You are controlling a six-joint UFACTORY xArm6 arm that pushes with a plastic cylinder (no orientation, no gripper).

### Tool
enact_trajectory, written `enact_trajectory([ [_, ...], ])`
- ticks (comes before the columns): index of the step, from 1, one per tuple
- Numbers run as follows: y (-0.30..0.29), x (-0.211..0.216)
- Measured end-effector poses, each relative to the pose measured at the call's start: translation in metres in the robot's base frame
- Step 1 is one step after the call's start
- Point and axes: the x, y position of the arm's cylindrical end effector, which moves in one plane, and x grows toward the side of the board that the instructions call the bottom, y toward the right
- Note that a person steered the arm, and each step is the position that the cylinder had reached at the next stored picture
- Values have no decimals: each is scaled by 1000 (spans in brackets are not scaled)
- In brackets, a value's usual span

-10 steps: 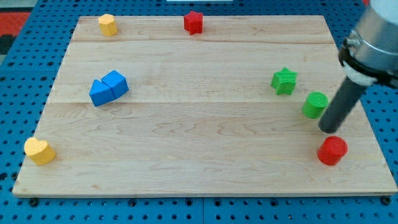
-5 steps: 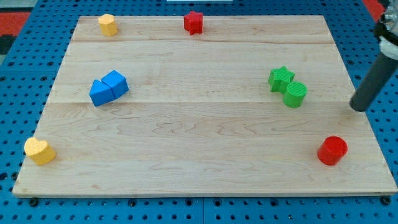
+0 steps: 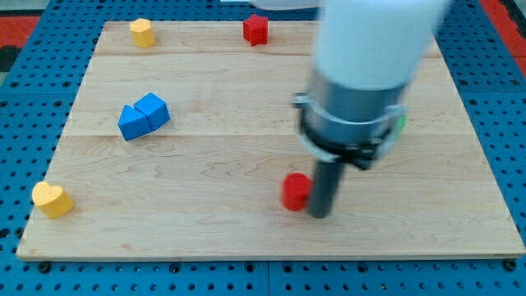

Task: Push the red circle upwards

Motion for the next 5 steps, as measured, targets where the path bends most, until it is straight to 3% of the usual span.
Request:
enact_trajectory([
  [1,-14,1],
  [3,-79,-46],
  [4,-80,-38],
  [5,-123,-38],
])
